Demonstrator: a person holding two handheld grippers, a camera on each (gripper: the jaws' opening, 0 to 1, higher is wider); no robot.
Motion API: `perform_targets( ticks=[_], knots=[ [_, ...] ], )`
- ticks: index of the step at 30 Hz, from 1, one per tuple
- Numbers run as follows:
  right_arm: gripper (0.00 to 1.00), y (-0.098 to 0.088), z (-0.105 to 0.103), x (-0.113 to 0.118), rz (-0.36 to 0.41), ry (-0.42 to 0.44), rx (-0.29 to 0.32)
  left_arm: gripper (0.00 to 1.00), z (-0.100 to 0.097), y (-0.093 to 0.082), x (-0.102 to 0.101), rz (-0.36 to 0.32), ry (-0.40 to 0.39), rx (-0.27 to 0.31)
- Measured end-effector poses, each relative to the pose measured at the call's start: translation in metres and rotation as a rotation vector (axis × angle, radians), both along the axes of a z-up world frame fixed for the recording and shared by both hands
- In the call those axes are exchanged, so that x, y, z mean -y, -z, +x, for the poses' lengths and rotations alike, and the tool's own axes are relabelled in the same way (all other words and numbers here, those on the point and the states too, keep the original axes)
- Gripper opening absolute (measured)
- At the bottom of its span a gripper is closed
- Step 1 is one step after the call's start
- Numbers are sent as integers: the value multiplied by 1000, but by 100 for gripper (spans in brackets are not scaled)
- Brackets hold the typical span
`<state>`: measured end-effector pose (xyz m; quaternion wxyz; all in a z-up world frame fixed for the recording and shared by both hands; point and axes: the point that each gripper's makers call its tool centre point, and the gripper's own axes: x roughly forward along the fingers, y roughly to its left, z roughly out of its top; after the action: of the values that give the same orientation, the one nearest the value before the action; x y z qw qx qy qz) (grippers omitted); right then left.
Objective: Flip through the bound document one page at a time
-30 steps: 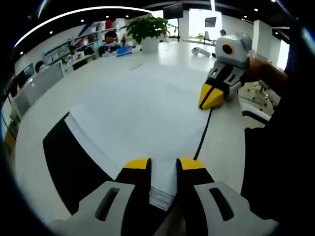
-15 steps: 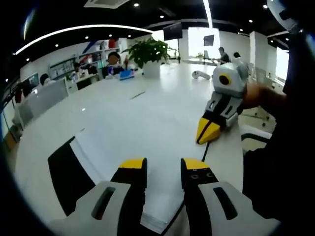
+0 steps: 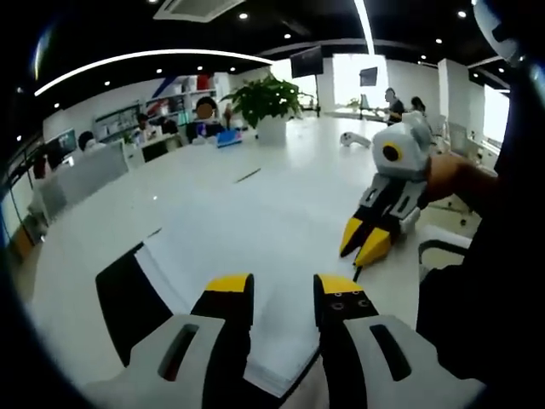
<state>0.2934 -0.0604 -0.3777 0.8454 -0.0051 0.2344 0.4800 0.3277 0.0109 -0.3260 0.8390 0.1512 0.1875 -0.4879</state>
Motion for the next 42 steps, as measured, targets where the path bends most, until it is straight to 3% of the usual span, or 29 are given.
perform_targets(
  ticks=[2, 5, 7, 15, 20, 26, 28, 30, 32, 35, 38, 41, 42],
  knots=[
    [15, -2, 0, -2, 10, 2, -2, 30, -3, -2, -4, -7, -12, 7],
    [20, -12, -2, -7, 92, 6, -73, 31, -9, -4, -10, -41, -31, -10],
    [20, -17, 1, -6, 127, 24, -89, 31, -12, -6, -14, -68, -49, -18],
    [21, -58, 5, 2, 282, 48, -56, 30, -22, -19, -32, -117, -99, -10],
    [27, -97, 5, 17, 354, 83, 32, 30, -17, -60, -46, -270, -164, 47],
    [32, -133, 4, 56, 350, 175, 129, 34, -25, -88, -44, -330, -162, 124],
    [34, -138, 3, 69, 301, 202, 174, 38, -24, -91, -45, -331, -178, 142],
    [35, -147, 4, 92, 238, 261, 266, 41, -23, -95, -50, -336, -197, 164],
    [37, -153, 1, 112, 231, 312, 291, 43, -22, -97, -55, -339, -216, 180],
    [40, -159, -7, 133, 271, 345, 291, 43, -21, -96, -60, -336, -234, 181],
    [41, -160, -12, 152, 308, 391, 283, 34, -32, -79, -58, -269, -192, 121],
    [46, -154, -14, 163, 306, 425, 258, 43, -29, -72, -57, -265, -209, 105],
    [46, -144, -15, 170, 259, 446, 237, 46, -27, -70, -58, -269, -221, 104]
  ],
)
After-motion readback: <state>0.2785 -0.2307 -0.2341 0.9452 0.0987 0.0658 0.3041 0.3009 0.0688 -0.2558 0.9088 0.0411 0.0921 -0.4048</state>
